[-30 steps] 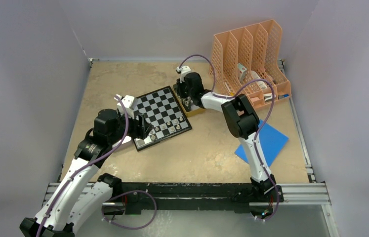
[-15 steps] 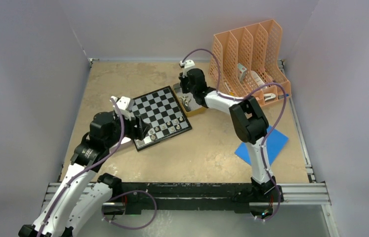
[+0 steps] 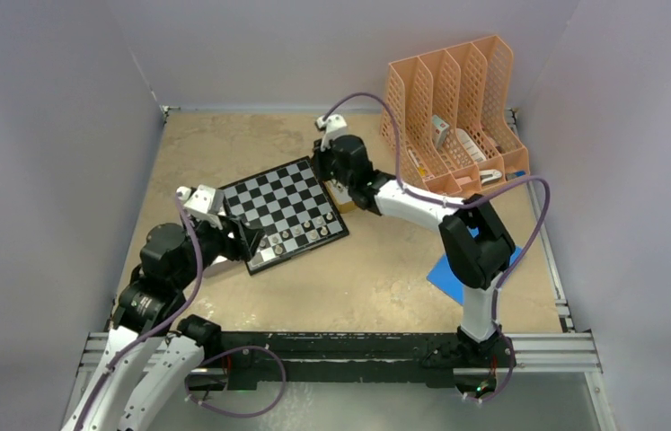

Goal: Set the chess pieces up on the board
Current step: Place the chess piece on the chessboard.

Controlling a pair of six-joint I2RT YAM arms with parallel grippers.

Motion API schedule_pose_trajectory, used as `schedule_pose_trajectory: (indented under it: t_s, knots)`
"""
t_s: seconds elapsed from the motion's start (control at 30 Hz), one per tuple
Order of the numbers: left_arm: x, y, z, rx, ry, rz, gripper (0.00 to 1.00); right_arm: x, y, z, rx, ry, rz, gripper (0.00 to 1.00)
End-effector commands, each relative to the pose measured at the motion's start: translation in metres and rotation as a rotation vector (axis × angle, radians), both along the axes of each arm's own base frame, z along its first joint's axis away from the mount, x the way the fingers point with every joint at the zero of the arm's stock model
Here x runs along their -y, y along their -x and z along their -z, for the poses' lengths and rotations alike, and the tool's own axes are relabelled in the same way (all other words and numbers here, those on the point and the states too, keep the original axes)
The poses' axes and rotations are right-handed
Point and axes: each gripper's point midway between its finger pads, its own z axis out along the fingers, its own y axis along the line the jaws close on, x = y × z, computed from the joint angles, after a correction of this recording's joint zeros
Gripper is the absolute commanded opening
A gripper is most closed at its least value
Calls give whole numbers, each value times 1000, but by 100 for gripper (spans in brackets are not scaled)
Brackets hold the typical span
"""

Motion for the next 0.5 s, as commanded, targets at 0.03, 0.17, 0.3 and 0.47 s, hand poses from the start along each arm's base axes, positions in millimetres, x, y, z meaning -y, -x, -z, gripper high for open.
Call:
schedule_pose_trajectory:
  t_s: [0.03,0.17,0.3,0.47]
  knots:
    - [-4,5,-25,112,45,-12,66,-45,56,-37,39,-116,-85,10]
    - [-9,10,-37,176,62,-28,66,-85,102,-30,21,-135,-196,11]
    - [-17,16,-50,238,76,-57,66,-119,133,-24,9,-148,-282,11]
    - [-29,28,-66,332,102,-88,66,-152,157,-10,-11,-137,-361,11]
